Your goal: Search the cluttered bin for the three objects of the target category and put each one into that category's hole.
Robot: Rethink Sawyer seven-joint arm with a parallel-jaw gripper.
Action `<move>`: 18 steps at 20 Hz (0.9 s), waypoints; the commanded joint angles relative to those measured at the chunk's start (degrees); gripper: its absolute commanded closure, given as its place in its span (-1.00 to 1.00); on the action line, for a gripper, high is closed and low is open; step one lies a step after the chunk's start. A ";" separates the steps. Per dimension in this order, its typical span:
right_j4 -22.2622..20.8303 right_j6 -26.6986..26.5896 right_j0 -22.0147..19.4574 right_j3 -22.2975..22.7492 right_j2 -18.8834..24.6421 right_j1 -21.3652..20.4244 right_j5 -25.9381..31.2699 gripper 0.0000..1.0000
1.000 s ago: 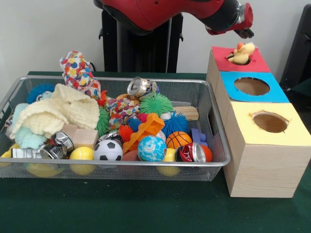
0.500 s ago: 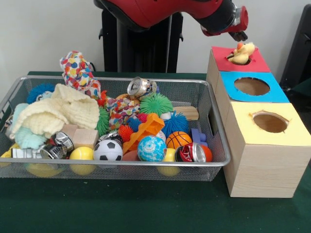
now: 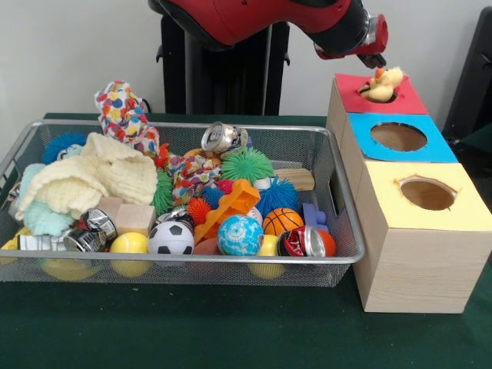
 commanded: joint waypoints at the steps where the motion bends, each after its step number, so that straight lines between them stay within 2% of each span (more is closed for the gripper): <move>1: -1.15 0.75 -0.62 -6.15 -2.99 1.68 -3.84 1.00; 10: -0.53 0.87 -2.56 -4.20 -0.04 1.70 -10.47 1.00; 18: -3.09 -0.97 -2.49 -6.71 0.43 2.12 -16.51 1.00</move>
